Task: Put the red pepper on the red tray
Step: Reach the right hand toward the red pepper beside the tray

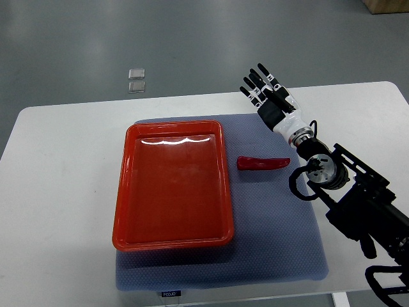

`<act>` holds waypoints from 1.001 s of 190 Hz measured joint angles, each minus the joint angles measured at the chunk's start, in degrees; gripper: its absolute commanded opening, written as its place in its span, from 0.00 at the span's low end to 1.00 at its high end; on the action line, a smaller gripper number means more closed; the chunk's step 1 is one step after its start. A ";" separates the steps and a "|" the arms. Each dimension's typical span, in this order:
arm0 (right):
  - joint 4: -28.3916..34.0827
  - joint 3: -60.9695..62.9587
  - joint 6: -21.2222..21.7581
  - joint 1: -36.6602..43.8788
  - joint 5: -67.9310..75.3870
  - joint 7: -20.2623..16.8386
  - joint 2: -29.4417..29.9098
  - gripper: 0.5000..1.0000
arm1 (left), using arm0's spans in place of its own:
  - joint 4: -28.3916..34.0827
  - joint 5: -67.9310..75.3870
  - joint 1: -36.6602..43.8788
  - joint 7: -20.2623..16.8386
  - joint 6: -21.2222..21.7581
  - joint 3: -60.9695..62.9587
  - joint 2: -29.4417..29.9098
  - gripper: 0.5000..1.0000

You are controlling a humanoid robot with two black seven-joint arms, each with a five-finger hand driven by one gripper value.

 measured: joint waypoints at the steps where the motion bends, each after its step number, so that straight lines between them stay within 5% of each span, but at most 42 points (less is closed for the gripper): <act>1: 0.00 0.00 0.00 0.01 0.00 0.00 0.00 0.83 | 0.00 0.00 0.00 0.00 0.00 0.00 0.00 1.00; 106: 0.59 -7.51 0.89 3.84 -5.79 -0.38 -3.34 0.83 | 0.00 0.04 0.00 0.00 -0.07 0.00 0.00 1.00; 190: 6.60 -61.39 6.92 35.32 -31.93 -6.41 -21.41 0.83 | -0.08 -0.01 0.00 -0.05 -0.07 0.00 0.00 1.00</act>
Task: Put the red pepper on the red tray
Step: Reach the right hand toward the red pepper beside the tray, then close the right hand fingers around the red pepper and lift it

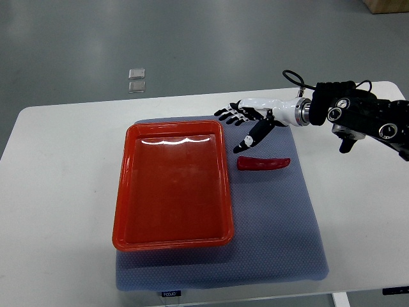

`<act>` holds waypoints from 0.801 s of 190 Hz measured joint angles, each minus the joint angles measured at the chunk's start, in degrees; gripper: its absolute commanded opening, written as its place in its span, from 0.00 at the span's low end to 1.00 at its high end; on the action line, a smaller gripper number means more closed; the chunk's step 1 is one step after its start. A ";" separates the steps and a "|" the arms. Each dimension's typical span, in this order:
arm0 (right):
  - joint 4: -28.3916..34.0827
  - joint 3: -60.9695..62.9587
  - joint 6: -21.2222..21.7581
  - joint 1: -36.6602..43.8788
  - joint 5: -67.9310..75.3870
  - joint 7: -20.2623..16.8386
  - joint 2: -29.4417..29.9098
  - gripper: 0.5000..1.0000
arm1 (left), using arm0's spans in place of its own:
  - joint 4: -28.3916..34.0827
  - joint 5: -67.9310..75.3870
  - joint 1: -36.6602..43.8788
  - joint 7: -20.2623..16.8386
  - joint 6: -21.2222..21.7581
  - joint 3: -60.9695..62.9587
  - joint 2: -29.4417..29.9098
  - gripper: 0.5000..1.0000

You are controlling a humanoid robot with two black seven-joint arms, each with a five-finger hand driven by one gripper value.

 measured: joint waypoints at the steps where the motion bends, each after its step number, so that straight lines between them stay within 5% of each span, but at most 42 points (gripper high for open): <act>1: 0.14 -0.39 0.06 0.30 -0.05 -0.13 -0.09 0.83 | 0.00 0.00 0.00 0.00 0.00 0.00 0.00 1.00; 55: 4.37 -7.77 -0.06 4.50 -1.66 -6.03 -1.52 0.83 | 0.07 0.00 0.00 0.00 -0.01 0.00 0.00 1.00; 152: 4.89 -8.30 -7.22 -0.54 -3.61 -6.15 -1.94 0.82 | 0.17 0.01 0.00 0.04 -0.01 0.00 0.00 1.00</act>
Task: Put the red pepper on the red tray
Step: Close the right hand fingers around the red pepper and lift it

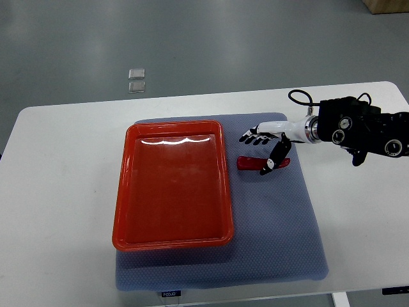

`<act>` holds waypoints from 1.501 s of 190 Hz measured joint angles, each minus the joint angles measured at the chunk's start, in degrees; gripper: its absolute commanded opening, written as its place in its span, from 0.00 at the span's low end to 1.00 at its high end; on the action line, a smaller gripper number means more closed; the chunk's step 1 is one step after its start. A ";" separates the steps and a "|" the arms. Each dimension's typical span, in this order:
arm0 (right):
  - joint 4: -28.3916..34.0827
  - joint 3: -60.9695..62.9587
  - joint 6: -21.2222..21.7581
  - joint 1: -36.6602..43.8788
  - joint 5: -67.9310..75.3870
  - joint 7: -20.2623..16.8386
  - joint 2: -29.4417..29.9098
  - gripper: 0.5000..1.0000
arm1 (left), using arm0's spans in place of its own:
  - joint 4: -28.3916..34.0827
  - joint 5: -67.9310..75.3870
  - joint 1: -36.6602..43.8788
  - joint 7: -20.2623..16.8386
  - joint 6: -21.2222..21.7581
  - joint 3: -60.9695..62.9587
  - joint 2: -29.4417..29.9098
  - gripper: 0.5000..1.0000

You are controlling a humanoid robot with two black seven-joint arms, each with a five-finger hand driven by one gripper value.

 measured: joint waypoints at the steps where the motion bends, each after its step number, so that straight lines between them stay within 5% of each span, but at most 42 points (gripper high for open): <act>1: 0.00 0.00 -0.04 -0.04 0.00 0.01 0.00 0.82 | 0.00 0.00 0.00 0.00 0.00 0.00 0.00 1.00; 95: 0.03 0.00 -3.86 -2.93 -2.17 0.69 -0.11 0.73 | 0.04 0.01 0.00 0.00 0.05 0.00 0.00 1.00; 164: 0.03 0.04 -5.62 -4.15 -4.04 1.48 -0.03 0.43 | 0.09 0.01 0.00 0.00 0.07 -0.05 0.00 1.00; 218: 0.03 0.05 -7.21 -5.18 -6.41 2.03 0.06 0.03 | 0.09 0.01 0.00 0.00 0.09 -0.09 0.00 1.00; 285: 0.17 0.70 -7.26 -3.85 -6.65 2.52 -1.75 0.00 | 0.09 0.01 0.00 0.00 0.09 -0.05 0.00 1.00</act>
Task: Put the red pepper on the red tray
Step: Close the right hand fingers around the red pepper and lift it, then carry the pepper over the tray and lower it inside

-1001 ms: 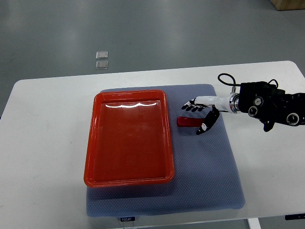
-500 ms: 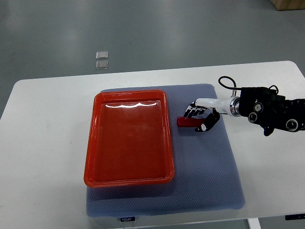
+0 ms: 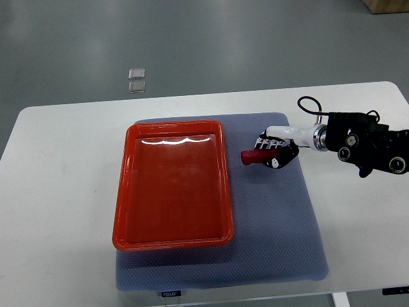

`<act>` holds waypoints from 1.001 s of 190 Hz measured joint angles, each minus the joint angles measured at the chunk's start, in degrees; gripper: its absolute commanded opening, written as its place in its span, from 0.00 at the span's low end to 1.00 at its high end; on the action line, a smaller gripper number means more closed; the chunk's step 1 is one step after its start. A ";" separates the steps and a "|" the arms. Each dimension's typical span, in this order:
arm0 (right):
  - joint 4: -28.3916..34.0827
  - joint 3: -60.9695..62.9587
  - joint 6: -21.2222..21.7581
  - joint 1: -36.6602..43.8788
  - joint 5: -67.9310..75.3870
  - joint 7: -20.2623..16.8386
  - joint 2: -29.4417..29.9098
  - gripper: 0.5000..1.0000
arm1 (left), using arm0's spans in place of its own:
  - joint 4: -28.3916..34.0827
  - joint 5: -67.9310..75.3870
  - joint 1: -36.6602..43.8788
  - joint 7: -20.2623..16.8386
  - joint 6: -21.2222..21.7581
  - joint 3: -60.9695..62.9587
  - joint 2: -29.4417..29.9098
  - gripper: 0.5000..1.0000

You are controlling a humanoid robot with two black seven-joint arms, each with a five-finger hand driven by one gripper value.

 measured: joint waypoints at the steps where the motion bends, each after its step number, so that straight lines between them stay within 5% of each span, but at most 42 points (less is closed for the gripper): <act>1: 0.02 0.01 0.00 0.03 0.00 0.02 -0.03 0.00 | 0.00 0.00 0.00 0.00 0.00 0.00 0.00 1.00; 97: 1.87 0.18 -0.08 7.42 1.82 0.88 0.29 0.00 | -0.07 0.00 0.00 0.00 0.00 0.05 0.00 1.00; 190: -4.83 -0.73 -3.68 8.47 5.00 1.69 20.46 0.00 | 0.08 0.00 0.00 0.00 -0.02 0.04 0.00 1.00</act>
